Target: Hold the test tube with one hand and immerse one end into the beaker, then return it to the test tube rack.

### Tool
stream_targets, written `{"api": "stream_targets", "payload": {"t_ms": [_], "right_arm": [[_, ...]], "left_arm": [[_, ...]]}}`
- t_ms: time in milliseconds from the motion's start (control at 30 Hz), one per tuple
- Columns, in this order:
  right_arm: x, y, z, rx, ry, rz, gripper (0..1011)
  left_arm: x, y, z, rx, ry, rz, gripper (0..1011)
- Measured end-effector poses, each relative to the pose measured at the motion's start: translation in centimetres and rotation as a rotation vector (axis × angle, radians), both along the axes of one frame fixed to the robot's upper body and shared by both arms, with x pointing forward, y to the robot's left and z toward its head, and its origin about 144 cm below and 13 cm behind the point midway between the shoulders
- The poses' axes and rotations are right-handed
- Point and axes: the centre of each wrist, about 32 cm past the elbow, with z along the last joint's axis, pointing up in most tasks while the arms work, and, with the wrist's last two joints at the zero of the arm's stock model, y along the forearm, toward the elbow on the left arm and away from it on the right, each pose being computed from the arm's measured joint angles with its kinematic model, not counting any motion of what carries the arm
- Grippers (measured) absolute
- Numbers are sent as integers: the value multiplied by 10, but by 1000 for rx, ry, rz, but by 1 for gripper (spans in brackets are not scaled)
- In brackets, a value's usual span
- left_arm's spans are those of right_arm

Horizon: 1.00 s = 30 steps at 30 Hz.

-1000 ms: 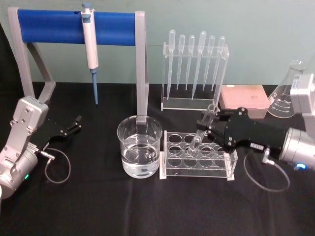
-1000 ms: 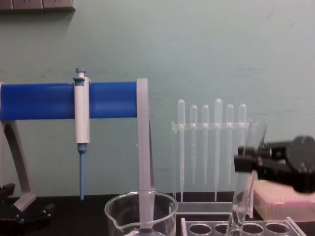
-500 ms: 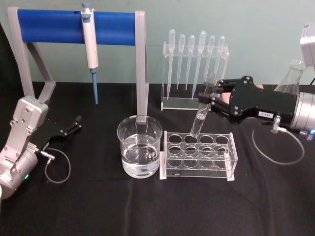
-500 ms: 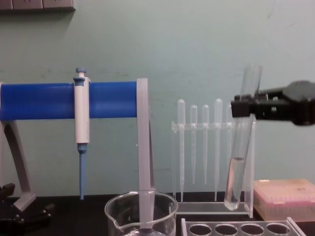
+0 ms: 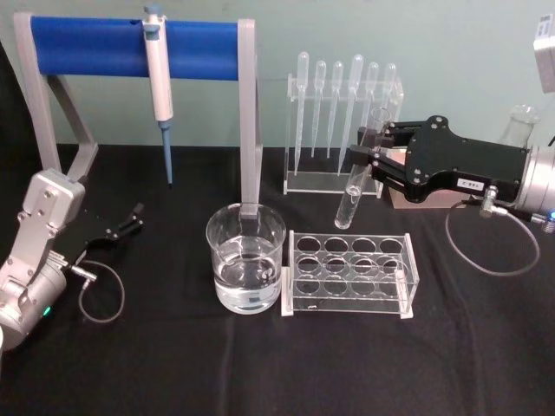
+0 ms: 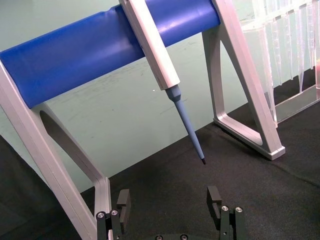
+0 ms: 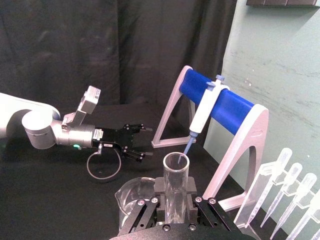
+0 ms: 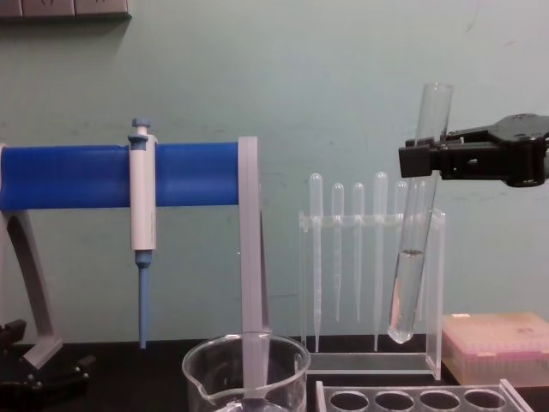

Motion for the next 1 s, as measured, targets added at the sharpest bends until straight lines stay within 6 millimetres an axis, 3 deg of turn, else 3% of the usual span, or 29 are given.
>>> {"api": "stream_targets", "payload": {"t_ms": [1000], "right_arm": [[0,0,-1,-2,0,3,231]], "left_arm": [[0,0,0,0,0,0,1000]]}}
